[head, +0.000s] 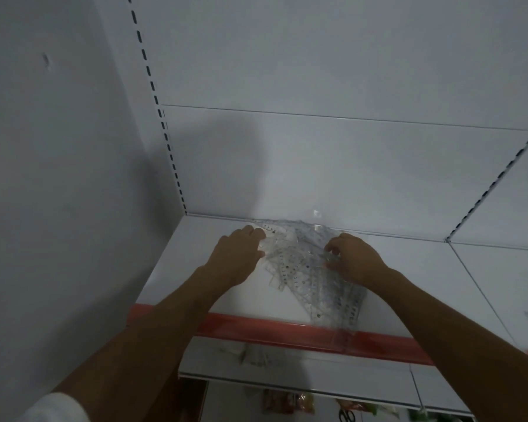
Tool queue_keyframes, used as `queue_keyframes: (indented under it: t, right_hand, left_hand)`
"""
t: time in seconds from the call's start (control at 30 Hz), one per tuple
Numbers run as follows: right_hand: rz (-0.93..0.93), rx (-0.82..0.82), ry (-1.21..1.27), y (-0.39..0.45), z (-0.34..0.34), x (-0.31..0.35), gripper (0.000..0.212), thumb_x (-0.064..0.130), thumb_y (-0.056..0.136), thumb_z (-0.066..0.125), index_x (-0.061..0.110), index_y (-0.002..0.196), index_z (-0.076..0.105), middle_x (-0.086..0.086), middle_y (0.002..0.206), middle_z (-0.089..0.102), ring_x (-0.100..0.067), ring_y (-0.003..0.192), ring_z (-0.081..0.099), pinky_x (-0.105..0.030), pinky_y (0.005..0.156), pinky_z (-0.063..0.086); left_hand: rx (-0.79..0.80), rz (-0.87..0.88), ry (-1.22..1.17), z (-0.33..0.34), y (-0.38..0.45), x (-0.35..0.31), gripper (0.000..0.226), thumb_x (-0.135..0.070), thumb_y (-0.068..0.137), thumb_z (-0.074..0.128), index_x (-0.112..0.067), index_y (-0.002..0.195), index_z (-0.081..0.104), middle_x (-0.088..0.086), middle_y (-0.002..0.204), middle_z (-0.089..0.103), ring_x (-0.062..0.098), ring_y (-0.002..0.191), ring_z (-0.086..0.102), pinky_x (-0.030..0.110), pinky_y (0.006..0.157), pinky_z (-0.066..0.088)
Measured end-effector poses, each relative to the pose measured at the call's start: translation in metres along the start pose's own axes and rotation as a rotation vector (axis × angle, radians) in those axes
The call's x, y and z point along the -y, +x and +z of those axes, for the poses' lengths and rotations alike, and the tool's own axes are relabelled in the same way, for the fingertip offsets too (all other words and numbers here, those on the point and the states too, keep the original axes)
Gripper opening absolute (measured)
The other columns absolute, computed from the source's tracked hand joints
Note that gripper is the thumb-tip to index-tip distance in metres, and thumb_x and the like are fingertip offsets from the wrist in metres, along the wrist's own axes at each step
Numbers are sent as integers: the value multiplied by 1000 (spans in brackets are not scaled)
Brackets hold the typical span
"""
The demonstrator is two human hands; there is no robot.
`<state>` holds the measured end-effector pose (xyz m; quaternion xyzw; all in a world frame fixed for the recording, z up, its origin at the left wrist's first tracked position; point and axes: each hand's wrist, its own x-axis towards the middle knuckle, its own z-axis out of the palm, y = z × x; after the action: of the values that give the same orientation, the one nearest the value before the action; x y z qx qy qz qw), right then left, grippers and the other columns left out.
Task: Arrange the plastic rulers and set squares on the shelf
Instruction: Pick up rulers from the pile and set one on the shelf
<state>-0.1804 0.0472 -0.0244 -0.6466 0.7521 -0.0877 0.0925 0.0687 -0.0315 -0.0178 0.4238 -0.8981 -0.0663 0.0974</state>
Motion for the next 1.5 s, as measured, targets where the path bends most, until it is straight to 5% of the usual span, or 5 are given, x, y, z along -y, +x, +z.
queue_keyframes:
  t: [0.27, 0.57, 0.87, 1.1, 1.5]
  right_hand:
    - [-5, -133, 62, -27, -19, 1, 36, 28, 82, 72, 15, 113, 61, -1, 104, 54, -12, 88, 51, -23, 77, 40]
    - [126, -276, 75, -103, -54, -33, 28, 19, 91, 60, 14, 113, 43, 6, 81, 52, -7, 68, 49, -21, 58, 35]
    - [535, -476, 44, -255, -83, -133, 34, 29, 94, 53, 18, 125, 45, 4, 87, 48, -2, 66, 45, -26, 63, 39]
    - [807, -546, 3, -397, -101, -235, 51, 57, 95, 32, 25, 134, 44, -3, 133, 54, -21, 115, 55, -38, 91, 50]
    - [1140, -617, -18, -584, -127, -351, 30, 40, 94, 51, 27, 121, 52, 6, 110, 57, -9, 89, 56, -34, 80, 55]
  left_hand:
    - [-108, -24, -30, -13, -5, -8, 35, -29, 101, 43, -14, 133, 43, 6, 129, 48, 24, 113, 49, 38, 90, 44]
    - [-201, 181, -60, -9, 26, -78, 32, -18, 100, 43, -9, 131, 45, 11, 124, 50, 25, 111, 45, 36, 87, 44]
    - [-128, 441, -188, 22, 28, -251, 32, -24, 101, 39, -5, 127, 45, 13, 118, 53, 29, 105, 49, 40, 86, 43]
    - [-33, 583, -261, 33, 13, -422, 36, -28, 104, 30, -7, 132, 38, 12, 122, 48, 26, 104, 52, 35, 81, 43]
    - [124, 844, -422, 74, -38, -663, 33, -25, 96, 49, -8, 123, 44, 12, 118, 51, 29, 99, 57, 36, 79, 47]
